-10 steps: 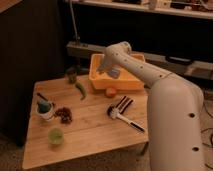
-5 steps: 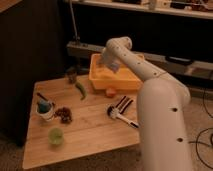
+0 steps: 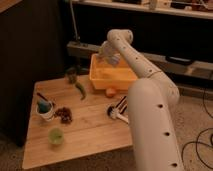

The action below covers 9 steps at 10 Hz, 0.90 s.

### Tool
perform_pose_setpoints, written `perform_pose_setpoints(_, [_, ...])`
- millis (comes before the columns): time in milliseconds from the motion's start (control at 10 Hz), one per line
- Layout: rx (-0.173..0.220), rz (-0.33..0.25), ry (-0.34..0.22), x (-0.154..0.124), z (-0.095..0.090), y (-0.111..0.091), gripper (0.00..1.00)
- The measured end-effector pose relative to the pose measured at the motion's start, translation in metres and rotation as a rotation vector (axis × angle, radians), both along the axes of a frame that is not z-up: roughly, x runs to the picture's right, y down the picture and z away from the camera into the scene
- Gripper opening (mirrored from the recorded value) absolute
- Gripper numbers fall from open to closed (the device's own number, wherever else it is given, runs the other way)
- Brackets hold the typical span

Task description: Wipe tray with towel

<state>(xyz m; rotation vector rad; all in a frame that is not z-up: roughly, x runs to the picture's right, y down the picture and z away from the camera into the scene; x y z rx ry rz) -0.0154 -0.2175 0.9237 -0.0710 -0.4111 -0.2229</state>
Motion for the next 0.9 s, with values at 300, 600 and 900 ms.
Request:
perform_pose_setpoints(300, [-0.011, 0.000, 0.007, 0.001, 0.004, 0.005, 0.00])
perform_pose_setpoints(600, [-0.031, 0.029, 0.015, 0.017, 0.028, 0.049, 0.00])
perform_pose_setpoints(900, [-0.047, 0.066, 0.035, 0.034, 0.035, 0.077, 0.00])
